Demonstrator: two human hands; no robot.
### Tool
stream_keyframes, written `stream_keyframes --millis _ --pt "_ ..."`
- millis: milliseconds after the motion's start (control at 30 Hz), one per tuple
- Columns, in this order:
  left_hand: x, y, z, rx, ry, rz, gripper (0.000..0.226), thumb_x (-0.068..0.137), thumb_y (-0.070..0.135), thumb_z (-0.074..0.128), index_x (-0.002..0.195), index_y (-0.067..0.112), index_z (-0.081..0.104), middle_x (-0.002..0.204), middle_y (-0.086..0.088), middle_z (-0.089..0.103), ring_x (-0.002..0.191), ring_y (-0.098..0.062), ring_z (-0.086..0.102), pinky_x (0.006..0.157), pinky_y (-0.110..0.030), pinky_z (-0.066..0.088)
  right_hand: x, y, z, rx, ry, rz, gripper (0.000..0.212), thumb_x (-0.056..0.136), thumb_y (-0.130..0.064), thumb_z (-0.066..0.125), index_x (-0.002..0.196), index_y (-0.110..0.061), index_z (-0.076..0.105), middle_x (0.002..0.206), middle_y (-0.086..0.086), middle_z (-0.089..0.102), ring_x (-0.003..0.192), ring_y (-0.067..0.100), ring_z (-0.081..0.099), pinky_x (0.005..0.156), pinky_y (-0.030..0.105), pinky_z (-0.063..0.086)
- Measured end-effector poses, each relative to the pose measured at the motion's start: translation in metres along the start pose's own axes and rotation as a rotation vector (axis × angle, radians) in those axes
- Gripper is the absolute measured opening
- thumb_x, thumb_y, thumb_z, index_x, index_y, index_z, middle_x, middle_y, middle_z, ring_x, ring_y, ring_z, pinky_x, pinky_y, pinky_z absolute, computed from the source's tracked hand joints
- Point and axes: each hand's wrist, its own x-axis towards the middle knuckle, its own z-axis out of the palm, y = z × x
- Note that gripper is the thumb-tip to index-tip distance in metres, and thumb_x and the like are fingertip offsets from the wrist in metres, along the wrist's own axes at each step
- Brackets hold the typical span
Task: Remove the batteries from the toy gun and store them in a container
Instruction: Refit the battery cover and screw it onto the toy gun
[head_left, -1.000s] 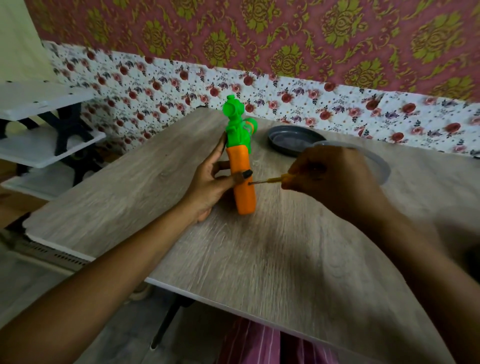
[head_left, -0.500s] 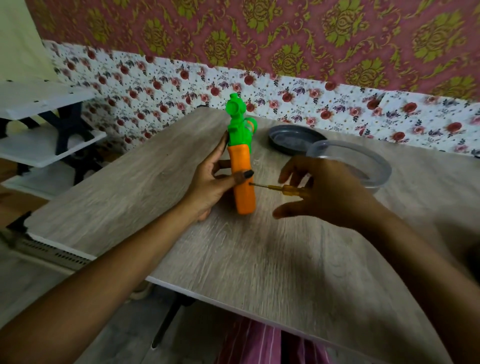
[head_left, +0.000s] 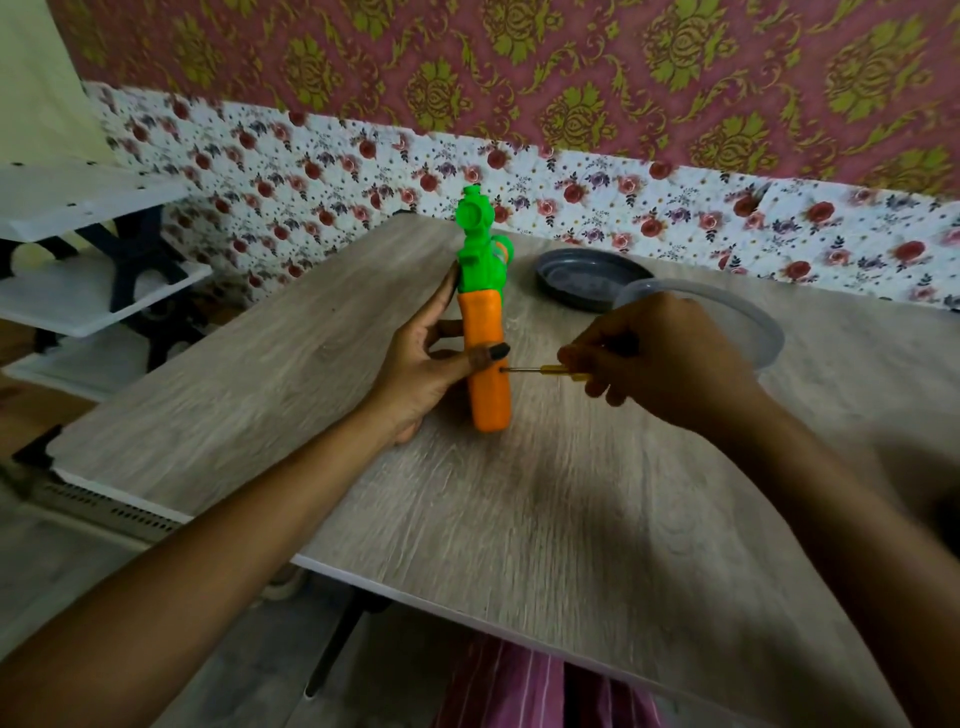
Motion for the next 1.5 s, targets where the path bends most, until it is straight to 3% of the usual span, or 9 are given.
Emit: stream_keyframes --millis 100,233,433,600,733,833,967,1100,1500 --pt "0.0008 -0.0009 -0.0003 -0.016 0.006 -0.002 0.112 0.036 0.065 0.083 0.132 0.049 0.028 0.129 -0.004 0.055 0.113 -0.018 0.053 0.101 -0.045 0.045 -0.0008 -0.003 -0.0007 0.016 -0.101 0.007 0.028 0.074 -0.035 0.07 0.098 -0.025 0.061 0.076 -0.015 0.059 0.058 -0.002 0.058 0.051 0.0 0.042" --pt "0.0014 -0.0016 -0.0002 0.005 0.007 0.003 0.116 0.037 0.064 0.084 0.137 0.045 0.028 0.139 -0.007 0.05 0.117 -0.019 0.051 0.103 -0.05 0.042 -0.0007 -0.0007 -0.0014 -0.041 0.031 -0.023 0.019 0.075 -0.031 0.07 0.089 -0.019 0.07 0.071 -0.009 0.064 0.055 -0.003 0.057 0.057 0.004 0.046" --pt "0.0013 -0.0019 -0.0015 0.017 0.002 0.019 0.122 0.036 0.066 0.082 0.141 0.041 0.025 0.134 0.002 0.052 0.113 -0.013 0.052 0.098 -0.04 0.046 -0.0019 -0.0031 -0.0031 -0.029 -0.087 -0.008 0.03 0.068 -0.034 0.075 0.093 -0.026 0.06 0.083 -0.007 0.064 0.066 0.002 0.058 0.057 0.014 0.048" --pt "0.0003 0.0003 0.0003 0.012 0.006 0.03 0.119 0.034 0.068 0.081 0.135 0.044 0.025 0.119 0.01 0.057 0.102 -0.004 0.054 0.085 -0.024 0.048 0.0 -0.0022 -0.0007 0.012 -0.039 0.01 0.023 0.083 -0.033 0.06 0.096 -0.015 0.068 0.069 -0.01 0.062 0.056 0.004 0.061 0.053 0.011 0.049" --pt "-0.001 0.0013 0.0008 -0.003 0.003 0.035 0.121 0.033 0.066 0.082 0.137 0.042 0.025 0.12 0.009 0.057 0.102 -0.005 0.055 0.09 -0.029 0.049 -0.0028 -0.0024 -0.002 0.007 -0.108 -0.003 0.03 0.07 -0.031 0.074 0.095 -0.022 0.061 0.083 -0.006 0.064 0.059 0.003 0.059 0.052 0.011 0.05" --pt "-0.0009 0.0018 0.0016 -0.006 0.001 0.037 0.119 0.036 0.06 0.084 0.137 0.041 0.024 0.116 0.009 0.058 0.102 -0.007 0.055 0.086 -0.025 0.05 -0.0018 -0.0017 -0.003 -0.029 0.011 -0.003 0.021 0.077 -0.03 0.068 0.092 -0.016 0.069 0.073 -0.005 0.065 0.06 0.002 0.06 0.057 0.013 0.049" --pt "-0.0008 0.0027 0.001 -0.007 0.006 0.034 0.121 0.032 0.068 0.081 0.136 0.042 0.024 0.123 0.011 0.056 0.103 -0.005 0.054 0.092 -0.032 0.048 -0.0005 -0.0029 -0.0007 0.04 -0.104 0.013 0.02 0.082 -0.031 0.062 0.1 -0.021 0.062 0.077 -0.01 0.064 0.055 0.001 0.059 0.048 0.005 0.046" --pt "-0.0012 0.0031 0.0008 0.008 -0.008 0.044 0.123 0.033 0.07 0.08 0.139 0.041 0.025 0.137 -0.008 0.051 0.103 -0.009 0.054 0.093 -0.034 0.047 -0.003 -0.0009 -0.0033 -0.018 -0.026 -0.018 0.023 0.072 -0.028 0.074 0.091 -0.019 0.066 0.08 -0.004 0.066 0.062 0.002 0.058 0.054 0.012 0.048" --pt "-0.0007 0.0007 0.0005 -0.015 -0.002 0.035 0.118 0.033 0.068 0.081 0.135 0.046 0.027 0.123 0.004 0.056 0.1 -0.005 0.054 0.086 -0.029 0.051 -0.0013 -0.0042 -0.0005 0.014 -0.034 0.028 0.02 0.084 -0.031 0.06 0.094 -0.015 0.068 0.074 -0.005 0.066 0.055 -0.001 0.06 0.054 0.01 0.049"
